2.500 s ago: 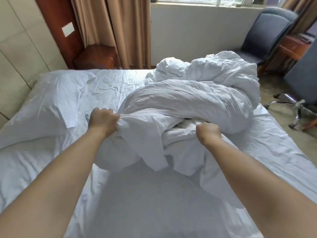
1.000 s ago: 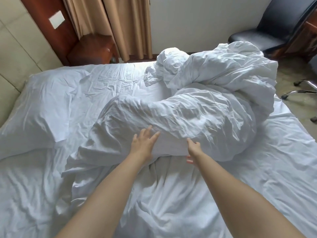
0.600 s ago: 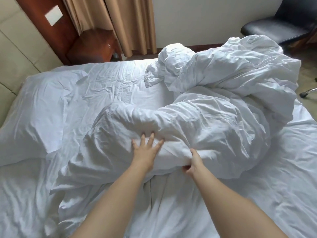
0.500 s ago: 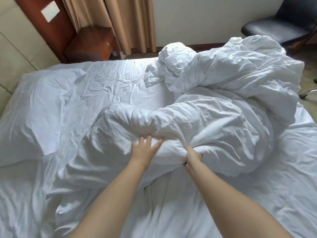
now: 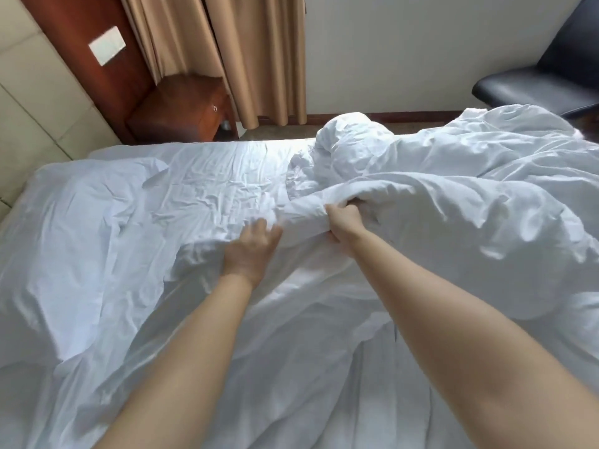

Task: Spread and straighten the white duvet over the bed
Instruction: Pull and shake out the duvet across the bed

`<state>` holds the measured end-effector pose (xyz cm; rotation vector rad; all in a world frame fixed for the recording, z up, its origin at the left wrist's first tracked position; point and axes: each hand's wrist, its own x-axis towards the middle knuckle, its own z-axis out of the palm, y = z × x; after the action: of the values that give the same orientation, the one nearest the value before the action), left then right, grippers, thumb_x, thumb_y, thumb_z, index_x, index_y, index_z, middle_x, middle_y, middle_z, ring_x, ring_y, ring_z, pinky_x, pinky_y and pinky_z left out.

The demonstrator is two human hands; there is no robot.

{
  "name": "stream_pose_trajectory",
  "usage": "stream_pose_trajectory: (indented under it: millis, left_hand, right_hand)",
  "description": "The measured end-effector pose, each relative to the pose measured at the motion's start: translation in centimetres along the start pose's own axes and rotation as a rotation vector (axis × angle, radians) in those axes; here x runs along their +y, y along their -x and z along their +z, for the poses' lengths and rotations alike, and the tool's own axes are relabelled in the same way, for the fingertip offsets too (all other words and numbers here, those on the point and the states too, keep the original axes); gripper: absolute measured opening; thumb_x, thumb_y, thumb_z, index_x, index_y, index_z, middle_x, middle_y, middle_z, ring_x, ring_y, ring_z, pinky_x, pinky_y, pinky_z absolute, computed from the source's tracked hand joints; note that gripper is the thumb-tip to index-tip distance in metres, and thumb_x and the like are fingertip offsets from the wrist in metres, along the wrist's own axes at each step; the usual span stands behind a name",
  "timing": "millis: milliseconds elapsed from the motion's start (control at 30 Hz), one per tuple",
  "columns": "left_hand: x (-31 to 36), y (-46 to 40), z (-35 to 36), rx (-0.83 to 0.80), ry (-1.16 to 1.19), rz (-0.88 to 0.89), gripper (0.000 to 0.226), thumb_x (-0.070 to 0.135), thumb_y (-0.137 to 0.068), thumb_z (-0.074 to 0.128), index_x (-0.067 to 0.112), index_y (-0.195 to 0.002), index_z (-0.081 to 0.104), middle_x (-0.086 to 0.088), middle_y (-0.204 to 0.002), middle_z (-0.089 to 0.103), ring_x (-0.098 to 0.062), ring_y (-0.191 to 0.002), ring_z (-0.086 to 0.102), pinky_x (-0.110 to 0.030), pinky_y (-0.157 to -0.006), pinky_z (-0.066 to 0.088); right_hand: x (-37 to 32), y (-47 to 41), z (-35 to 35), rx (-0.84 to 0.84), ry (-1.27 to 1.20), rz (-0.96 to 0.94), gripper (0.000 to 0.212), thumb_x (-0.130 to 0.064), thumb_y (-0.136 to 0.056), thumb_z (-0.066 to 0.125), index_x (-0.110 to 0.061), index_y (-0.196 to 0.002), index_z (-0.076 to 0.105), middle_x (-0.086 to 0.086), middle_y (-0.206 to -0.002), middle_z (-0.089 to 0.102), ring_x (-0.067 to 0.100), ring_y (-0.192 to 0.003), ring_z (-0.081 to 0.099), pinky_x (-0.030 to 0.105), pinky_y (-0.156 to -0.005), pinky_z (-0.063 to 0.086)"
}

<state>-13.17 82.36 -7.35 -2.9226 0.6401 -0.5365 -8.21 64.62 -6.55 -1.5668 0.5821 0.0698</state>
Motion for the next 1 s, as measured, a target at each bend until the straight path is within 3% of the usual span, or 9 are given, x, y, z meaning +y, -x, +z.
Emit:
stream_pose_trajectory:
  millis: [67, 100, 167, 267, 367, 500, 667, 833, 1000]
  left_hand:
    - [0.8, 1.1, 3.0, -0.174, 0.184, -0.041, 0.058, 0.028, -0.080, 0.061, 0.023, -0.133, 0.037, -0.021, -0.119, 0.053, -0.040, -0.101, 0.059, -0.047, -0.064, 0.056]
    - [1.3, 1.6, 3.9, -0.370, 0.230, -0.094, 0.067, 0.045, -0.087, 0.053, 0.034, -0.146, 0.022, -0.020, -0.144, 0.033, -0.041, -0.131, 0.037, -0.055, -0.090, 0.048]
    - [1.8, 1.6, 5.4, -0.646, 0.285, -0.138, 0.082, 0.066, -0.085, 0.045, 0.051, -0.146, -0.007, -0.011, -0.158, -0.008, -0.034, -0.146, -0.009, -0.059, -0.109, 0.020]
    - [1.3, -0.4, 7.5, -0.634, 0.178, -0.128, 0.089, 0.056, -0.088, 0.051, 0.052, -0.137, -0.023, -0.014, -0.156, -0.020, -0.036, -0.144, -0.018, -0.062, -0.108, 0.020]
    - [-0.8, -3.7, 9.3, -0.365, -0.033, -0.116, 0.076, 0.022, -0.095, 0.039, 0.044, -0.145, -0.014, -0.024, -0.156, 0.001, -0.046, -0.143, 0.007, -0.062, -0.091, 0.041]
    - [-2.0, -5.9, 11.5, -0.395, -0.115, -0.131, 0.059, 0.026, -0.084, 0.028, 0.048, -0.139, 0.030, -0.026, -0.146, 0.031, -0.047, -0.129, 0.042, -0.062, -0.069, 0.049]
    - [-1.3, -4.2, 17.7, -0.594, -0.087, -0.136, 0.044, 0.040, -0.102, 0.024, 0.046, -0.146, 0.022, -0.015, -0.159, 0.005, -0.037, -0.146, 0.002, -0.068, -0.106, 0.014]
    - [0.2, -1.7, 20.9, -0.748, -0.057, -0.101, 0.045, 0.044, -0.101, 0.024, 0.048, -0.145, 0.016, -0.012, -0.160, 0.002, -0.032, -0.146, -0.005, -0.068, -0.106, 0.006]
    - [0.0, -1.3, 19.6, -0.743, 0.060, -0.115, 0.046, 0.047, -0.100, 0.026, 0.050, -0.144, 0.012, -0.015, -0.158, 0.002, -0.031, -0.146, -0.005, -0.065, -0.108, 0.003]
  right_hand:
    - [2.8, -1.8, 0.6, 0.041, 0.034, 0.025, 0.049, -0.020, -0.089, 0.056, -0.002, -0.133, 0.045, 0.009, -0.116, 0.059, 0.028, -0.109, 0.058, 0.040, -0.096, 0.048]
    - [4.0, -2.7, 1.0, 0.053, 0.046, 0.038, 0.053, -0.021, -0.088, 0.058, -0.003, -0.135, 0.043, 0.011, -0.121, 0.059, 0.030, -0.112, 0.057, 0.043, -0.099, 0.046]
    - [5.6, -4.3, 1.7, 0.051, 0.075, 0.057, 0.057, -0.021, -0.087, 0.060, -0.004, -0.137, 0.041, 0.013, -0.124, 0.059, 0.032, -0.113, 0.058, 0.043, -0.099, 0.046]
    - [4.7, -7.3, 2.6, -0.008, 0.126, 0.043, 0.043, -0.015, -0.088, 0.057, -0.003, -0.128, 0.047, 0.014, -0.115, 0.061, 0.030, -0.098, 0.062, 0.026, -0.072, 0.053]
    - [0.5, -10.9, 3.3, -0.105, 0.176, -0.050, 0.032, -0.016, -0.090, 0.052, -0.004, -0.119, 0.057, 0.012, -0.097, 0.062, 0.023, -0.072, 0.060, 0.015, -0.041, 0.044]
    - [0.9, -12.6, 4.5, -0.127, 0.271, -0.095, 0.044, -0.033, -0.076, 0.053, -0.012, -0.114, 0.059, 0.008, -0.093, 0.067, 0.026, -0.078, 0.065, 0.029, -0.069, 0.056]
    - [10.2, -11.5, 4.5, -0.127, 0.511, -0.048, 0.071, -0.037, -0.089, 0.051, -0.020, -0.150, 0.018, 0.006, -0.150, 0.034, 0.028, -0.135, 0.037, 0.037, -0.113, 0.027]
    - [14.8, -10.7, 2.9, -0.178, 0.469, -0.030, 0.064, -0.032, -0.094, 0.051, -0.030, -0.149, 0.018, -0.004, -0.147, 0.037, 0.018, -0.133, 0.037, 0.025, -0.105, 0.026]
    - [14.3, -10.1, 2.4, -0.244, 0.246, 0.049, 0.058, -0.020, -0.092, 0.057, -0.023, -0.144, 0.031, 0.003, -0.081, 0.058, 0.012, -0.071, 0.056, 0.021, -0.075, 0.047]
